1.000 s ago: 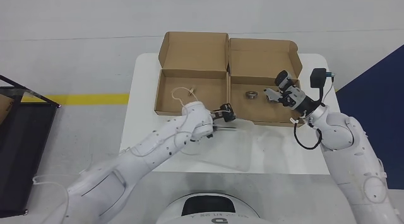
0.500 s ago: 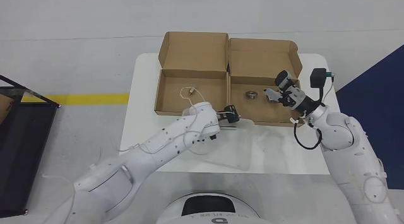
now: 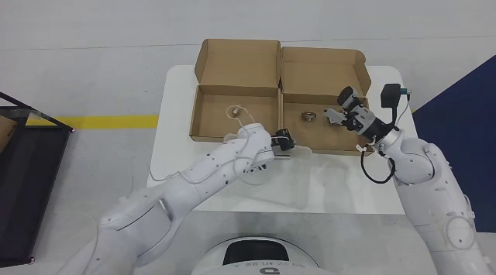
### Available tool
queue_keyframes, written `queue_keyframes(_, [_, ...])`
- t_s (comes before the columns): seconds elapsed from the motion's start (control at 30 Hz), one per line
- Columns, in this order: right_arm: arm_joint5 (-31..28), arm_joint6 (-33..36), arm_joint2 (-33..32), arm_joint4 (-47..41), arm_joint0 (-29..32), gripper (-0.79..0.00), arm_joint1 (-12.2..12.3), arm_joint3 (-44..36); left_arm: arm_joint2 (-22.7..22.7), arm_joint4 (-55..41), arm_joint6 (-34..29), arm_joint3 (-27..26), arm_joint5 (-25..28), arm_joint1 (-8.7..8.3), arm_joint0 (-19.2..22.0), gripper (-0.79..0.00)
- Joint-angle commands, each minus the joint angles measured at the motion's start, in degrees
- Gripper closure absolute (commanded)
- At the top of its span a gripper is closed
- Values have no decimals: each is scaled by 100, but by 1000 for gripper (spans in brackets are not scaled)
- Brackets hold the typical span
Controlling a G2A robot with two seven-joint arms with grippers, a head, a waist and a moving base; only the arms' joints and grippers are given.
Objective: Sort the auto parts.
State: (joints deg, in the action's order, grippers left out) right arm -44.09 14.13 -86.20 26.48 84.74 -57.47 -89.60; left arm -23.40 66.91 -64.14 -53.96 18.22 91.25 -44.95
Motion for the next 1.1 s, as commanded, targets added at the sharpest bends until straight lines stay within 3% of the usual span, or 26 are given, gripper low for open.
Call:
queue_keyframes(0.0, [0, -1, 0, -1, 0, -785, 0, 0, 57, -3, -22, 104, 34, 57, 12, -354])
queue_keyframes(0.13, [0, -1, 0, -1, 0, -785, 0, 0, 204, 45, -57, 297, 22, 200, 26, -342])
queue_keyframes(0.2, [0, -1, 0, -1, 0, -785, 0, 0, 202, 28, 22, 375, 14, 247, 58, -292])
queue_keyframes(0.27, [0, -1, 0, -1, 0, -785, 0, 0, 174, 24, 106, 432, 6, 269, 84, -179])
queue_keyframes(0.33, [0, -1, 0, -1, 0, -785, 0, 0, 144, 52, 148, 463, -11, 273, 99, 0])
queue_keyframes(0.8, [0, -1, 0, -1, 0, -785, 0, 0, -51, 360, 204, 141, -14, 160, -61, 0])
queue_keyframes(1.07, [0, -1, 0, -1, 0, -785, 0, 0, -338, 593, 249, -647, 448, -132, -353, 0])
